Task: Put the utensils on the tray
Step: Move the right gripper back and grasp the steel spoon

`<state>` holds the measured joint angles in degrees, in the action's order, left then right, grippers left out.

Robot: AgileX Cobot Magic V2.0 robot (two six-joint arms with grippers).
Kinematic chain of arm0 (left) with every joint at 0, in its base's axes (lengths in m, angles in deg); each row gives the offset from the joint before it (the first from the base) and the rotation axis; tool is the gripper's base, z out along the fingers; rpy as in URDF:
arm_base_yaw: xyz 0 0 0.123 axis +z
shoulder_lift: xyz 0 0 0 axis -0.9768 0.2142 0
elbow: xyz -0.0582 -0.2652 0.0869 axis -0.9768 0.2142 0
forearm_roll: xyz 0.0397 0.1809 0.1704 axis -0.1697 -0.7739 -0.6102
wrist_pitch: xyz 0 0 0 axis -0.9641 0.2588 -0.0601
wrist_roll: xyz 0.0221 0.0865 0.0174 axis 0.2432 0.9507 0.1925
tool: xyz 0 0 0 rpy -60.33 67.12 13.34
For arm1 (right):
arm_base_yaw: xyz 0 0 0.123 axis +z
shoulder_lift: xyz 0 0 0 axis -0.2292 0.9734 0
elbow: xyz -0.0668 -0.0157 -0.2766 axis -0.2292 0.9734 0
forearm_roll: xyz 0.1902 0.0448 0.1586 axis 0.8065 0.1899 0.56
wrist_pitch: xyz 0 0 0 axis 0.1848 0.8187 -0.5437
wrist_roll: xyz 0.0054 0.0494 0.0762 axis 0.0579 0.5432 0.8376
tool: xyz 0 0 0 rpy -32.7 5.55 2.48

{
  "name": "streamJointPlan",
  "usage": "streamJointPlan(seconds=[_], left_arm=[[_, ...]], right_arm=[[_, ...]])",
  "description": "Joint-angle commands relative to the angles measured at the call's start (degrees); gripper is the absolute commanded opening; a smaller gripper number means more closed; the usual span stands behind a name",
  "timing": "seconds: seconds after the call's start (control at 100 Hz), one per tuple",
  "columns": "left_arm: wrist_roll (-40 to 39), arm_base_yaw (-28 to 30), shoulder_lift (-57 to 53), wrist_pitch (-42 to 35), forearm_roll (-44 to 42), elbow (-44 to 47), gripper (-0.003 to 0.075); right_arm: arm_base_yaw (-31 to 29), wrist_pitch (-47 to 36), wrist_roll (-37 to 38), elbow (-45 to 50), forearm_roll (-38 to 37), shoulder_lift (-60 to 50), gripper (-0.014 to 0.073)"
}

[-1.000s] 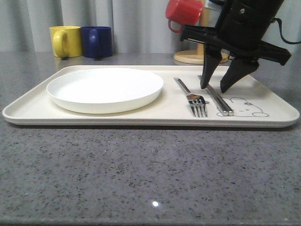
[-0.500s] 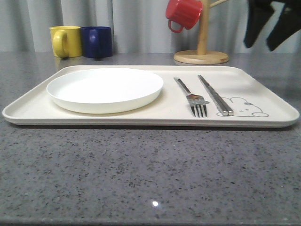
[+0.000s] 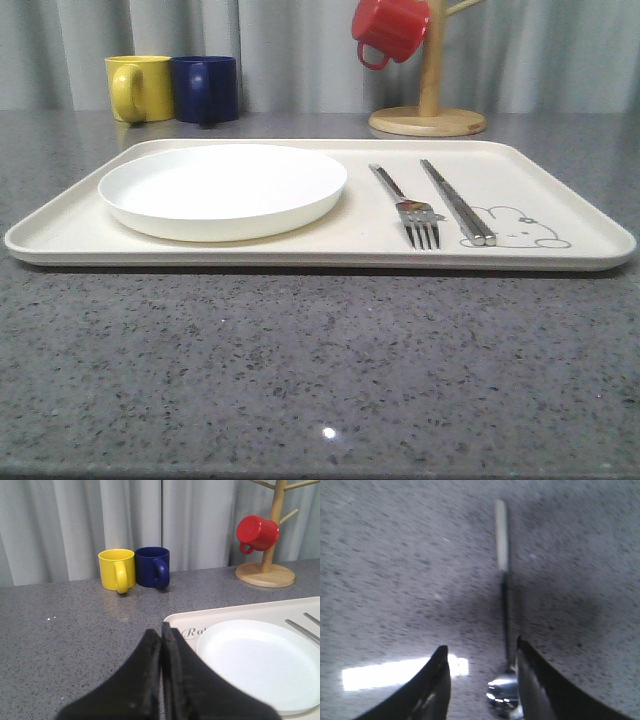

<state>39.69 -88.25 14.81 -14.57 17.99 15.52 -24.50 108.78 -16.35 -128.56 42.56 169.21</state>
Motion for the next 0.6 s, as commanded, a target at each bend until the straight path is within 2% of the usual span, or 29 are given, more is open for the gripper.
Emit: streamJointPlan(seconds=[0.0,0.13,0.59], left_arm=[[0.0,-0.3,0.3,-4.5,0.4,-1.7,-0.0017],[0.0,-0.3,0.3,-4.5,0.4,-1.7,-0.0017],[0.0,-0.3,0.3,-4.5,0.4,-1.7,-0.0017]], right_arm=[[-2.1,-3.9,-2.6,0.2,0.6,-2.2,0.0332],[-3.3,-6.2,-3.1,1.9,0.4,-1.6,0.0331],[-3.4,-6.8,-3.1,2.0,0.7,4.8,0.0330]])
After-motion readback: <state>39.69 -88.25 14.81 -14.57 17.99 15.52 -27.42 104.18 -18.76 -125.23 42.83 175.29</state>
